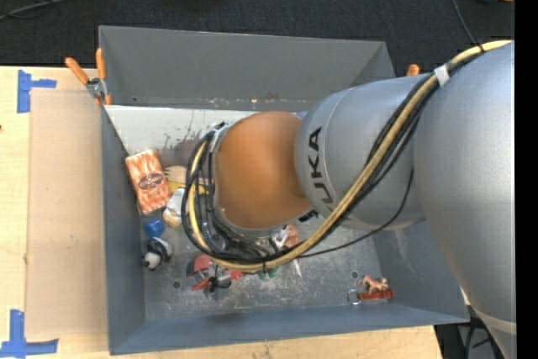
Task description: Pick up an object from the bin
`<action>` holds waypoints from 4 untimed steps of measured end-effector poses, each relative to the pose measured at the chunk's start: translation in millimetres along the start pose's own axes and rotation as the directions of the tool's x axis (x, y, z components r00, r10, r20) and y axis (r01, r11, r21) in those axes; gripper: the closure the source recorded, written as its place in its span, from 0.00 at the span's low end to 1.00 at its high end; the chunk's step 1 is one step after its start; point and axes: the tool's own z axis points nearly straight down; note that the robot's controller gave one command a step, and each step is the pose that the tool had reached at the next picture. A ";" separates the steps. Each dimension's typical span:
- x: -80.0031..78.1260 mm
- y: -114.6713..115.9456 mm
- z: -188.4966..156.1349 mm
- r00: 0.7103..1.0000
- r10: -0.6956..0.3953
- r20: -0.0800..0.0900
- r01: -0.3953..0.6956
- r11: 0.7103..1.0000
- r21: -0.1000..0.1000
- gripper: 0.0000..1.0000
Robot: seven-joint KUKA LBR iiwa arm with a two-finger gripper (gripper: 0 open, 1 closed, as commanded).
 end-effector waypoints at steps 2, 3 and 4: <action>3.5 0.4 -54.5 1.000 0.002 -0.010 -0.002 1.000 0.001 1.00; 3.9 0.8 -86.4 1.000 0.004 -0.009 -0.004 1.000 0.000 1.00; 4.4 0.7 -109.6 1.000 0.004 -0.009 -0.004 1.000 0.000 1.00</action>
Offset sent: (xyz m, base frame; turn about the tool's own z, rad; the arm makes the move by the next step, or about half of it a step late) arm -0.0018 -0.0004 0.0851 0.0007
